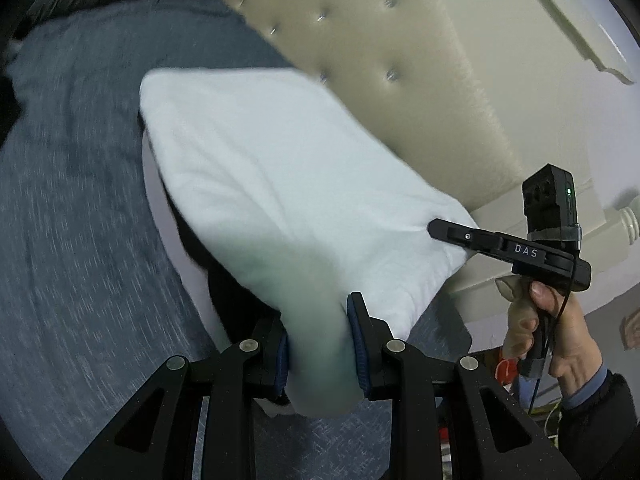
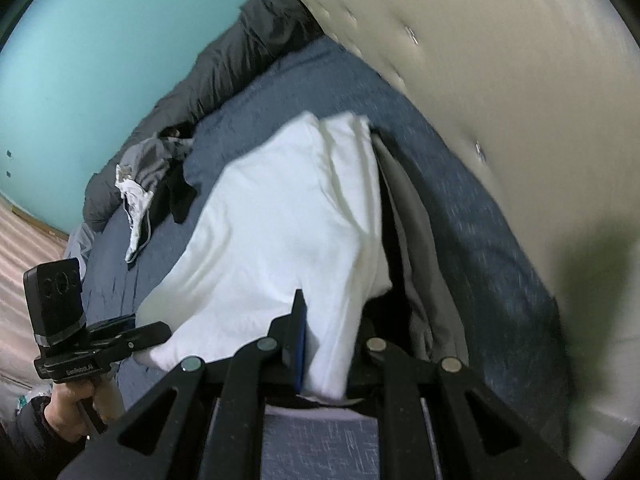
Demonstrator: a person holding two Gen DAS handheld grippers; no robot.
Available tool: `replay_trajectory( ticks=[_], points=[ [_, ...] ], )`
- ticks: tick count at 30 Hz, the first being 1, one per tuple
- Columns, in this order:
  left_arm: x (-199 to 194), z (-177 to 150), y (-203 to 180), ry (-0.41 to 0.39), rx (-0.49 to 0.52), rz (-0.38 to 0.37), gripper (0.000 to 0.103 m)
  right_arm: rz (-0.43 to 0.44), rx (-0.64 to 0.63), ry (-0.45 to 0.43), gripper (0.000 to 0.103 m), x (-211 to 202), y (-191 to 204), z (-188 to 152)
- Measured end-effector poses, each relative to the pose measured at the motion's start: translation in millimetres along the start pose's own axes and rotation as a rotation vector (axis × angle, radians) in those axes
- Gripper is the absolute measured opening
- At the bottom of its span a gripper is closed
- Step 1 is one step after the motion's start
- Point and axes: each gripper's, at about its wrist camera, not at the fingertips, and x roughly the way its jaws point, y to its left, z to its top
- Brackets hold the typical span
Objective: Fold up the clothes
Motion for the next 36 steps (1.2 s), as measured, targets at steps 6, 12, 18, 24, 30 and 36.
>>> replay_trajectory(
  ticks=[6,12,18,24,30,36],
  points=[
    [0,-7,7,-0.008,-0.037,-0.031,0.028,0.031,0.043,-0.005,0.012,7,-17,-12],
    [-4,-9,15,-0.014,-0.093,-0.084,0.031,0.050,0.049,-0.026,0.013,8,-22,-18],
    [-33,-10,26,-0.070,-0.050,-0.048,0.033,-0.077,0.025,-0.067,0.030,-13,-25,-28],
    [-42,15,3,-0.148,0.060,0.017,0.033,-0.086,0.026,-0.208,0.030,-48,-15,-22],
    [-15,5,-23,-0.080,0.181,0.061,0.033,-0.080,-0.069,-0.184,0.010,-19,17,-16],
    [4,-17,-12,-0.056,0.209,0.067,0.033,-0.096,0.025,-0.190,0.001,3,-16,-44]
  ],
)
